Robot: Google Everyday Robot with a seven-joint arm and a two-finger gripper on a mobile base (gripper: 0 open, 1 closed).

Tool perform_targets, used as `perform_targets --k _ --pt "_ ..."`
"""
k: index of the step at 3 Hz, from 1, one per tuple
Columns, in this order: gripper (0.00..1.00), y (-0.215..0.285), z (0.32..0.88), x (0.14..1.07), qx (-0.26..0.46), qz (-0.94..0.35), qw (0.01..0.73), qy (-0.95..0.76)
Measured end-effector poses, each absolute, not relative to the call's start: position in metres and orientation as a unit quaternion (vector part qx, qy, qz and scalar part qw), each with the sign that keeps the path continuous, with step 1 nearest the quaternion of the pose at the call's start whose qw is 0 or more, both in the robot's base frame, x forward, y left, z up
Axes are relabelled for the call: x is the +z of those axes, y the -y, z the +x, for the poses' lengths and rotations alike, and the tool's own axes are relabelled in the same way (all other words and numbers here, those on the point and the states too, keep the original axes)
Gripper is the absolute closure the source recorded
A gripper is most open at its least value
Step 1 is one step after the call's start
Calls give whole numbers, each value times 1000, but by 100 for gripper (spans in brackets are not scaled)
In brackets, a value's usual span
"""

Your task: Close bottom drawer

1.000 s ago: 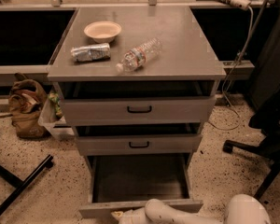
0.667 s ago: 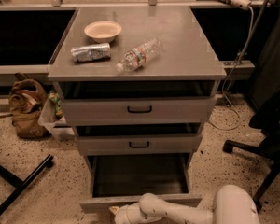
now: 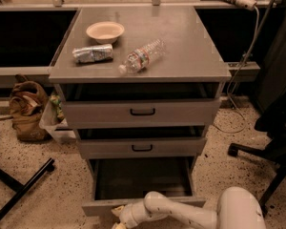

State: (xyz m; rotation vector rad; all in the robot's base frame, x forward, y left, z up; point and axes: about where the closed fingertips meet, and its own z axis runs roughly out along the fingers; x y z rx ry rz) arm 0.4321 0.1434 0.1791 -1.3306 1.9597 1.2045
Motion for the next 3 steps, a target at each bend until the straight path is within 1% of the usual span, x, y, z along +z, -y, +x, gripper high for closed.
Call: perform_targets --k 1,2,3 --pt "0 -136 450 181 432 -483 247 -720" --pt "0 -115 501 185 407 -472 268 -735" --pt "0 -115 501 185 407 -472 268 -735"
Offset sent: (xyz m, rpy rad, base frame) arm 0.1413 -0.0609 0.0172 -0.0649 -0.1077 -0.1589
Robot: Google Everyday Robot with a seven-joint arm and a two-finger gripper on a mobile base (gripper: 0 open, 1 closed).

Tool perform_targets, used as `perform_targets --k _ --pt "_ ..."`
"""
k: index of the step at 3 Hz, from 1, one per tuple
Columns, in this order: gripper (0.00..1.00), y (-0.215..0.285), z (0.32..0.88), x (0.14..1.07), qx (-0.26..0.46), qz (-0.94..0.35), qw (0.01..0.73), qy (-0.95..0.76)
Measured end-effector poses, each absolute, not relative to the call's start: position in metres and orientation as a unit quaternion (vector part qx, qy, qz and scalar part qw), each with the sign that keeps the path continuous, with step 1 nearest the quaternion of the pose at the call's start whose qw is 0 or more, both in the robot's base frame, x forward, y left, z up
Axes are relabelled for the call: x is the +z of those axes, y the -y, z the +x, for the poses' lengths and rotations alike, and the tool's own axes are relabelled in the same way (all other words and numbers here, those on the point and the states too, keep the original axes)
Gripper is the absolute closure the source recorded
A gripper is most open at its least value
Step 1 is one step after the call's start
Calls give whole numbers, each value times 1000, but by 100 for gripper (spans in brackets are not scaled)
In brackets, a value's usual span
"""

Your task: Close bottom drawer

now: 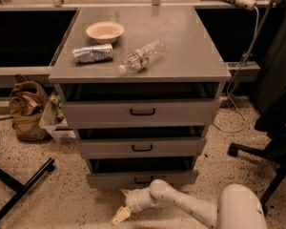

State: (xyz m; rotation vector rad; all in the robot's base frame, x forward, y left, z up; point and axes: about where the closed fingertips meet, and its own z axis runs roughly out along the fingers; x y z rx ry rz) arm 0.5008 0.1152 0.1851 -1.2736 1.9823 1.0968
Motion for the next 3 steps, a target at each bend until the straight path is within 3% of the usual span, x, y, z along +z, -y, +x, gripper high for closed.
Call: perform_targets --k 1,3 --pt "0 -113 519 188 401 -465 281 -737" --pt "0 -122 608 202 382 -459 293 -747"
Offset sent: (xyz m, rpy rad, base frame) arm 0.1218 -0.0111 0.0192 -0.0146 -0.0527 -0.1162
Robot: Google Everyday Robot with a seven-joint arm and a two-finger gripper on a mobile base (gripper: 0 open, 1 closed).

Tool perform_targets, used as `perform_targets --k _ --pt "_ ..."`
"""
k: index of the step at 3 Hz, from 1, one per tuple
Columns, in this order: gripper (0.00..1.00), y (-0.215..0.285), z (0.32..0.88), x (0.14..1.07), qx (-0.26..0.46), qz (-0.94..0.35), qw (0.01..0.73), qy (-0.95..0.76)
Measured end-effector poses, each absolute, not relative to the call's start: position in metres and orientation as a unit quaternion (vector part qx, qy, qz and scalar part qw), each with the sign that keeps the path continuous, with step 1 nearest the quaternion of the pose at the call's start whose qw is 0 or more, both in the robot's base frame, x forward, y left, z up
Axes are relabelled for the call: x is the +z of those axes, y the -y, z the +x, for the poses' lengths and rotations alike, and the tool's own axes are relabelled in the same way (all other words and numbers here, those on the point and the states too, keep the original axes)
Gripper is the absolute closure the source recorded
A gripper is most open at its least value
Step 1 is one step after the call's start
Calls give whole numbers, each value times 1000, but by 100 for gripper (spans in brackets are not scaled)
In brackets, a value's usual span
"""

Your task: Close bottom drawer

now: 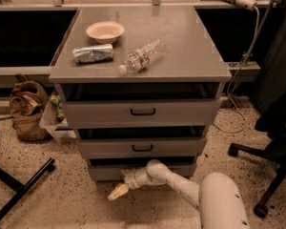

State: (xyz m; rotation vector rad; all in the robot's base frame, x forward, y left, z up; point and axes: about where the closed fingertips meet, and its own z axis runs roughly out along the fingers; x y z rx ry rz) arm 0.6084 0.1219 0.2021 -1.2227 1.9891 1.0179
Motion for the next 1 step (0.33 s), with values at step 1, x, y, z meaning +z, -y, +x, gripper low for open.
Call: perform_targets --k 1 --pt "0 -122 608 202 382 -459 293 -747"
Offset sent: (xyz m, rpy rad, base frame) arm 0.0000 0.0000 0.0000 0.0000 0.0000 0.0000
